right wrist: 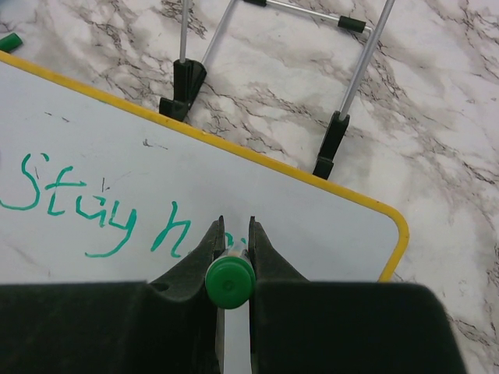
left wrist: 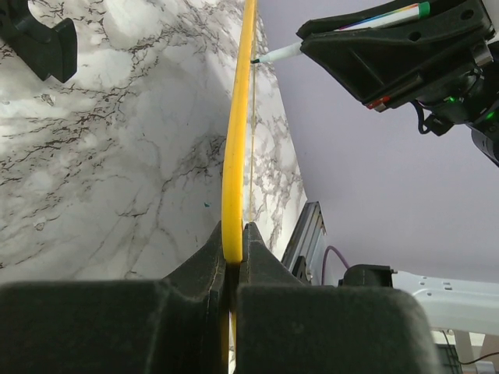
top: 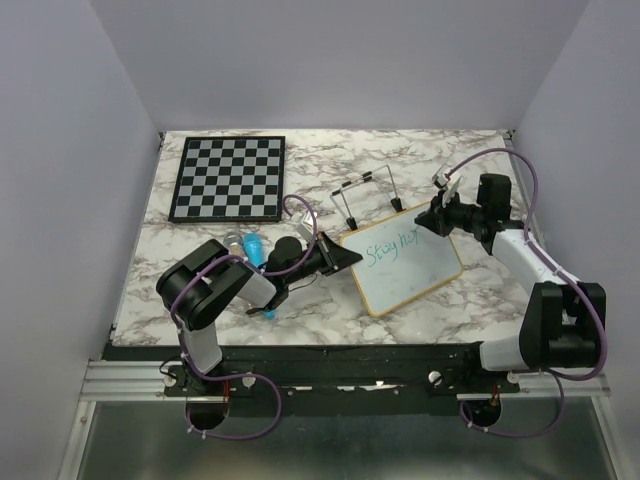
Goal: Write a sentence on the whiteboard
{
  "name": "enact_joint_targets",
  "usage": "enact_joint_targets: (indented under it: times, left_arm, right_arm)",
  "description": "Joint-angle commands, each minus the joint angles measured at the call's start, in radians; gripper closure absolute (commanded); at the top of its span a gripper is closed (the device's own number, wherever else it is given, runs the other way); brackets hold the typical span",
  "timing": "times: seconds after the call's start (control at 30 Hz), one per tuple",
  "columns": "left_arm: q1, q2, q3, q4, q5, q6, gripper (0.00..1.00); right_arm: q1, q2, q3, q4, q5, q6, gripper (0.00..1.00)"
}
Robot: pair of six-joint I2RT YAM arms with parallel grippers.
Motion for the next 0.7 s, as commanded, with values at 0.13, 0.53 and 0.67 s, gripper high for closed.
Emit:
enact_joint_targets:
  times: [0.13,0.53,0.67]
  left_arm:
    - [0.0,0.009,0.004,0.065,0.032,0.019,1.0]
    - [0.0,0.0,-0.002,0.065,0.029,0.022,1.0]
    - [0.001,0.003,-0.005,0.068,0.029,0.02,1.0]
  right_arm:
    - [-0.008,0.023,0.011,0.052,0.049,0.035,0.99]
    - [-0.008,0.009,-0.013,0.06,0.121,0.038,0.99]
    - [-0.008,0.001,-0.021,0.014,0.109,0.0,0.99]
